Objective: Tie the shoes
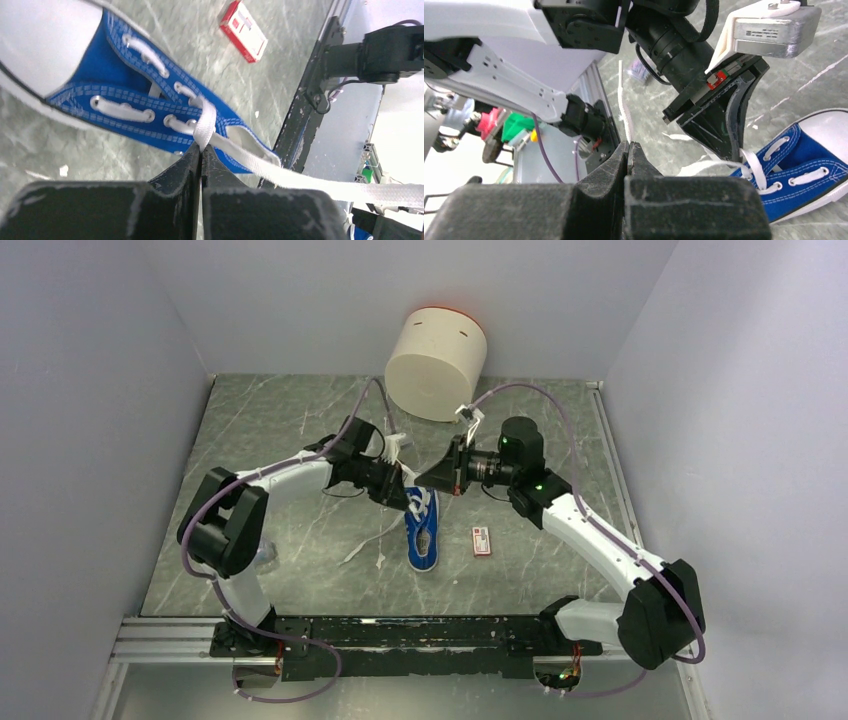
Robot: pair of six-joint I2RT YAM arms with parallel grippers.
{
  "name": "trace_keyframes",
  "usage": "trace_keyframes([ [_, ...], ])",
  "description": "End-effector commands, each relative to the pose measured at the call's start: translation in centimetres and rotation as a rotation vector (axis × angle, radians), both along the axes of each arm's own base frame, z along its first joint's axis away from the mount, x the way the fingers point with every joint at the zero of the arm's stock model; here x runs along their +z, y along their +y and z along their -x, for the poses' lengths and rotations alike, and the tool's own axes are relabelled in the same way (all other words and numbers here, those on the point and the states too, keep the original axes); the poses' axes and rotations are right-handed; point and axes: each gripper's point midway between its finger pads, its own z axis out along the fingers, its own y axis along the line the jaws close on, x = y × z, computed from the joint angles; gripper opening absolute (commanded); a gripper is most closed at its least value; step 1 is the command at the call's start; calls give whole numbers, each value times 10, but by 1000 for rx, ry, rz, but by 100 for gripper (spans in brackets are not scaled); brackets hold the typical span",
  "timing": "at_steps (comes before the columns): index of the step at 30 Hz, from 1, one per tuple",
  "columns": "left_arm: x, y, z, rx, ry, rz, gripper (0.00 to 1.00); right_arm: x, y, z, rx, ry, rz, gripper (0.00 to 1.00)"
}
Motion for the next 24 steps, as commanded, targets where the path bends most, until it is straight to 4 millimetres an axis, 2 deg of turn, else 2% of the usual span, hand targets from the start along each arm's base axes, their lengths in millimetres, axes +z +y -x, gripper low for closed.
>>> trace_keyframes([
  [1,32,-24,-14,-108,-124,140,8,26,-8,-16,-85,2,-110,0],
  [4,39,-29,-22,-132,-182,171,9,37,-13,-37,-140,26,-190,0],
  [5,36,-30,-23,-138,-181,168,9,34,-11,-44,-133,52,-201,0],
  [8,32,-31,-24,-148,-186,176,9,35,-7,-54,-108,79,-221,0],
  [12,19,-23,-28,-148,-240,104,8,36,-14,-63,-163,100,-257,0],
  [14,15,-20,-27,-141,-242,91,7,35,-15,-60,-147,121,-264,0],
  [17,11,-19,-26,-153,-222,87,5,35,-13,-45,-69,134,-252,0],
  [21,19,-17,-25,-173,-229,84,5,19,-22,-34,-82,115,-195,0],
  [24,28,-16,-19,-168,-244,122,6,24,-28,-29,-77,125,-250,0],
])
